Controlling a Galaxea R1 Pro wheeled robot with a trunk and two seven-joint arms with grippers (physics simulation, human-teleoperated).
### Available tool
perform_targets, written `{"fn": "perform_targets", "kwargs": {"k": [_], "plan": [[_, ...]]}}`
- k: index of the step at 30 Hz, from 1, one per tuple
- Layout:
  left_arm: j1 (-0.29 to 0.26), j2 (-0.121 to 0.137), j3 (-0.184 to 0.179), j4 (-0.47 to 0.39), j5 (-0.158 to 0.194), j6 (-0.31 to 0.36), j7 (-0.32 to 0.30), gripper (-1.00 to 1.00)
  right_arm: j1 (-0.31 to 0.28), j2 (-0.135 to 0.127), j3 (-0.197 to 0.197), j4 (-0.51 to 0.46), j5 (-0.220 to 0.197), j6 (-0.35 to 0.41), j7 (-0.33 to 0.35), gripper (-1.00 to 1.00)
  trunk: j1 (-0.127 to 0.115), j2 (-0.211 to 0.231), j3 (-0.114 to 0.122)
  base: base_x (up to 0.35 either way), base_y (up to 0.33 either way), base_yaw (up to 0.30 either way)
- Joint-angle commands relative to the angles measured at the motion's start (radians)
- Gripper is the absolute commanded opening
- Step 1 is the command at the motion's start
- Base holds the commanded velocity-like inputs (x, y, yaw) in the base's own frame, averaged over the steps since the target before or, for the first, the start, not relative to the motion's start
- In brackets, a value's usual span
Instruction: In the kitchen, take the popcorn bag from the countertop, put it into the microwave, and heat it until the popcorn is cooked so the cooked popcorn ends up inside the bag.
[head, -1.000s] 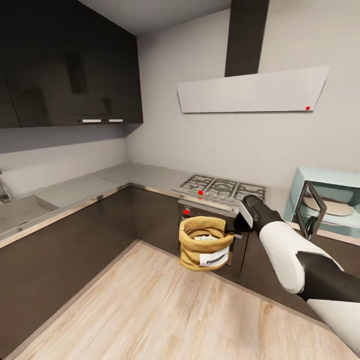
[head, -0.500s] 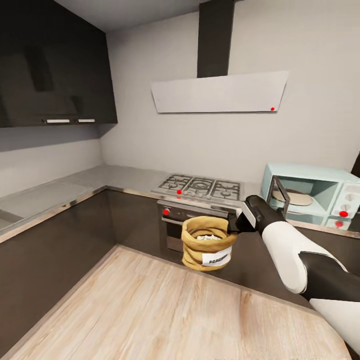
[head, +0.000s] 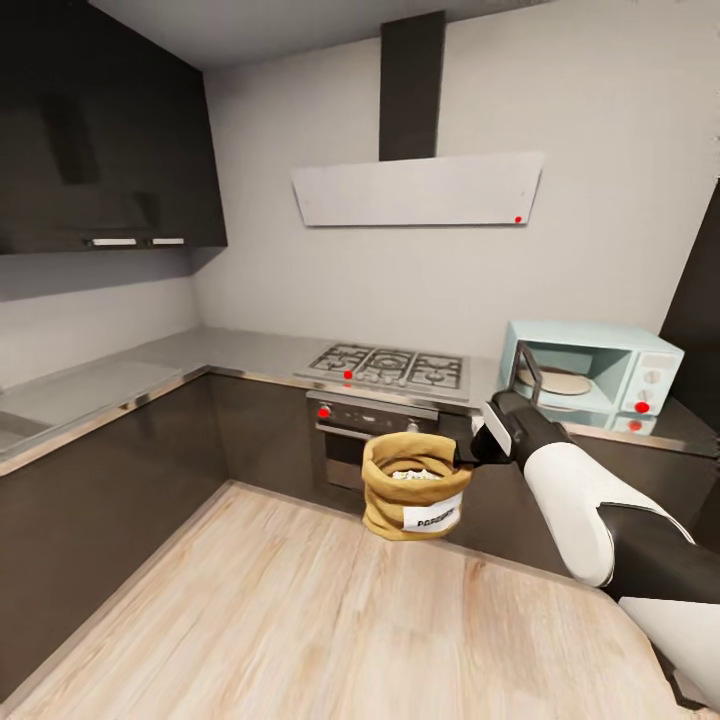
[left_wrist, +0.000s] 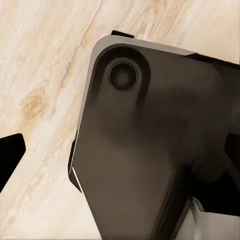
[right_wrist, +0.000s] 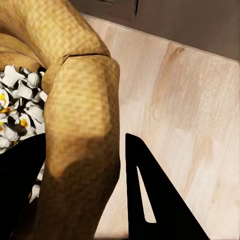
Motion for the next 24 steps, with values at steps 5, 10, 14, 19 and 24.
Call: {"fn": "perform_targets", "kwargs": {"k": [5, 10, 14, 19, 24], "plan": [[0.000, 0.000, 0.007, -0.001, 0.001, -0.001, 0.000, 1.00, -0.001, -0.001, -0.009, -0.001, 0.006, 0.004, 0.008, -1.00, 0.000, -0.001, -0.001, -0.334, 0.000, 0.000], [0.000, 0.000, 0.009, -0.002, 0.000, -0.002, 0.000, 1.00, -0.001, -0.001, -0.009, -0.001, 0.006, 0.004, -0.002, -1.00, 0.000, -0.001, -0.001, -0.224, 0.000, -0.104], [0.000, 0.000, 0.009, -0.002, 0.000, -0.003, 0.000, 1.00, -0.001, -0.007, -0.009, -0.001, 0.007, 0.004, -0.004, -1.00, 0.000, -0.001, 0.001, -0.016, 0.000, -0.231], [0.000, 0.000, 0.009, -0.002, 0.000, -0.003, 0.000, 1.00, -0.001, -0.019, -0.009, -0.001, 0.008, 0.004, -0.004, -1.00, 0.000, -0.001, 0.002, -0.001, 0.000, -0.240], [0.000, 0.000, 0.009, -0.003, 0.000, -0.003, 0.000, 1.00, -0.001, -0.024, -0.009, -0.001, 0.008, 0.004, -0.004, -1.00, 0.000, -0.001, 0.004, 0.000, 0.000, -0.240]]}}
